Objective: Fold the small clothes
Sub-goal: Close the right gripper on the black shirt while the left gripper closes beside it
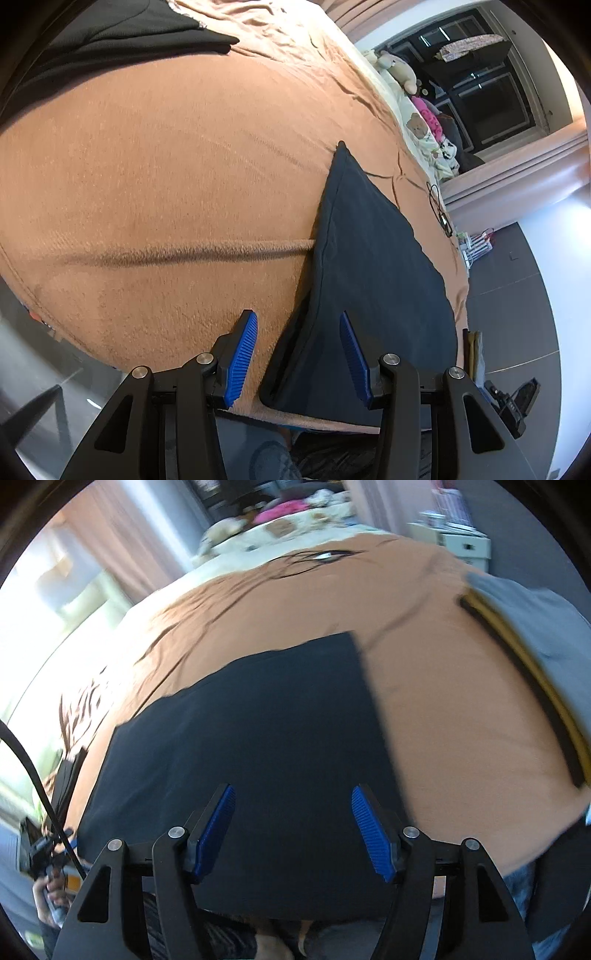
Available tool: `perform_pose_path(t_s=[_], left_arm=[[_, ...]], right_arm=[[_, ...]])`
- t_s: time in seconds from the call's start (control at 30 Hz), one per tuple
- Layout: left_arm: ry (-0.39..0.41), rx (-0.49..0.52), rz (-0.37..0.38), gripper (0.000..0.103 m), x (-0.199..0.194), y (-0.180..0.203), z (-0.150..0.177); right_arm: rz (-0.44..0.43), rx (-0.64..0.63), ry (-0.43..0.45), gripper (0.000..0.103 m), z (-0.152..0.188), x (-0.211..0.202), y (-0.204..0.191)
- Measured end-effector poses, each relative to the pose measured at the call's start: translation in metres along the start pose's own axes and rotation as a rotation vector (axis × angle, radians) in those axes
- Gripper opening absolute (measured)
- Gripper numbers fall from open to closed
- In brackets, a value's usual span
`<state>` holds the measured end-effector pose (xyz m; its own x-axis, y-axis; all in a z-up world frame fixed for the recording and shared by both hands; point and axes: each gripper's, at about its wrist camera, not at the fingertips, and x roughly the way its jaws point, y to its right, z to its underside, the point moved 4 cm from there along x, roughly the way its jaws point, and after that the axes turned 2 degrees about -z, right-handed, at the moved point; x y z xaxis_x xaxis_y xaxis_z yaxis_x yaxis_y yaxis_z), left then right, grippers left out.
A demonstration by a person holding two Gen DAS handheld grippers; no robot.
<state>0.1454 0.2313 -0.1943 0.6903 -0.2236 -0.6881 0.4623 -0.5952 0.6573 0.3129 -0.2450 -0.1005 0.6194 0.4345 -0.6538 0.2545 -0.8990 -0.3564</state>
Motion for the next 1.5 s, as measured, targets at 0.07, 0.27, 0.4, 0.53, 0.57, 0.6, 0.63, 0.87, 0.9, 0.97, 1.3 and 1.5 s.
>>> perform_pose_path(t_s=[0.07, 0.27, 0.4, 0.53, 0.57, 0.6, 0.63, 0.87, 0.9, 0.97, 1.3, 1.5], left_arm=[[-0.009, -0.008, 0.013, 0.048, -0.001, -0.002, 0.002], [-0.014, -0.008, 0.032, 0.048, -0.002, -0.003, 0.011], [-0.011, -0.019, 0.039, 0.048, -0.003, 0.000, 0.016], [0.003, -0.014, 0.015, 0.048, -0.005, 0.001, 0.020], [0.004, -0.017, 0.014, 0.048, -0.005, 0.001, 0.021], [0.005, -0.020, 0.007, 0.048, -0.006, 0.000, 0.024], [0.006, -0.019, 0.001, 0.048, -0.006, 0.000, 0.025], [0.025, -0.034, -0.034, 0.047, -0.008, -0.001, 0.032], [0.027, -0.045, -0.041, 0.047, -0.007, -0.001, 0.033], [0.031, -0.069, -0.050, 0.047, -0.007, -0.002, 0.034], [0.061, -0.190, -0.111, 0.047, -0.008, -0.003, 0.035], [0.060, -0.244, -0.127, 0.047, -0.010, -0.005, 0.035]], right_arm=[[-0.007, -0.024, -0.019, 0.064, -0.002, 0.009, -0.018], [-0.050, -0.118, -0.063, 0.061, -0.014, 0.053, -0.064], [-0.049, -0.166, -0.096, 0.051, -0.020, 0.083, -0.079], [-0.046, -0.207, -0.115, 0.048, -0.023, 0.105, -0.091], [-0.045, -0.212, -0.123, 0.045, -0.024, 0.111, -0.094], [-0.044, -0.218, -0.137, 0.044, -0.024, 0.119, -0.097], [-0.042, -0.223, -0.144, 0.042, -0.025, 0.122, -0.099], [0.017, -0.249, -0.177, 0.032, -0.038, 0.166, -0.111], [0.022, -0.250, -0.184, 0.031, -0.040, 0.173, -0.112], [0.034, -0.251, -0.196, 0.030, -0.045, 0.187, -0.114], [0.041, -0.249, -0.228, 0.024, -0.078, 0.245, -0.128], [0.060, -0.230, -0.243, 0.017, -0.105, 0.273, -0.126]])
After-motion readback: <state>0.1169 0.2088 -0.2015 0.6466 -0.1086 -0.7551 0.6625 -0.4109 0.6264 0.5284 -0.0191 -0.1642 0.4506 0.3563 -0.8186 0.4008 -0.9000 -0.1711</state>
